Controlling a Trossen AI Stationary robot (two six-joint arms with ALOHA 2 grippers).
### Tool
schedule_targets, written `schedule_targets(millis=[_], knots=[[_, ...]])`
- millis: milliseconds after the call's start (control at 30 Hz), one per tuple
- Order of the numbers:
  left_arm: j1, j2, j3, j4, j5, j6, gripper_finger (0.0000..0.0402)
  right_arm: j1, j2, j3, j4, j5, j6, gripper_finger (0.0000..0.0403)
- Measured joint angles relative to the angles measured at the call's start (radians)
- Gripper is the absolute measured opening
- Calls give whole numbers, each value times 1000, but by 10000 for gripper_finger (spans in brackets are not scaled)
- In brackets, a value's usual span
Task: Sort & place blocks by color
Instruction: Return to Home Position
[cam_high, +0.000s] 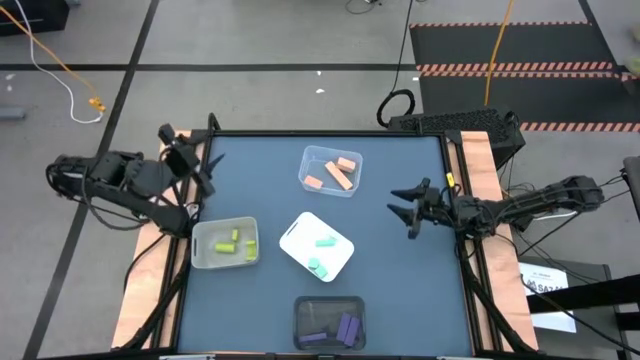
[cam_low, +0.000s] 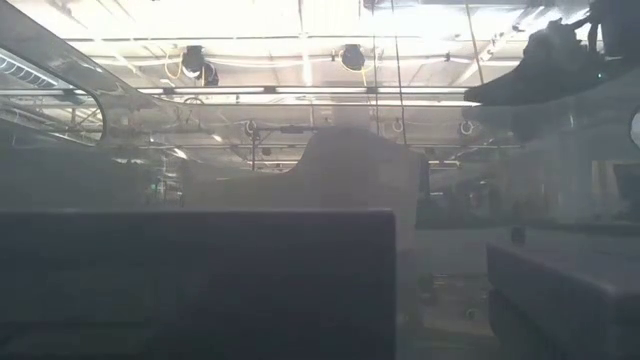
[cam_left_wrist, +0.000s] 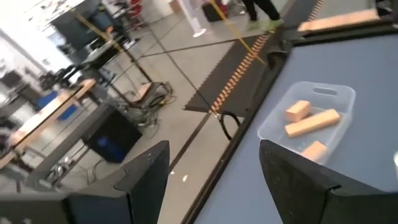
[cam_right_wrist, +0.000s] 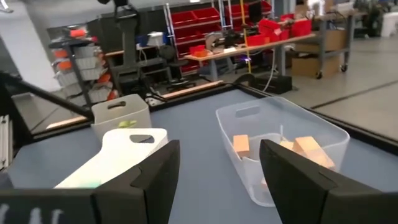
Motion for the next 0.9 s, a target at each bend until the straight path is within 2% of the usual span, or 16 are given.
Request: schedule_targets(millis=[167, 300, 567, 833, 900], knots=[[57, -44, 0, 19, 2, -73, 250, -39, 0, 0, -9, 0, 56, 212], [74, -60, 1, 20, 53, -99, 250, -62, 0, -1, -30, -1, 60, 212], [76, -48, 1, 17, 251, -186, 250, -69, 0, -2, -96, -2, -73, 212], [74, -57, 0, -42, 513, -262, 250, -69, 0, -2, -123, -1, -216, 212], [65, -59, -1, -40, 544, -300, 250, -69, 0, -2, -123, 0, -236, 212]])
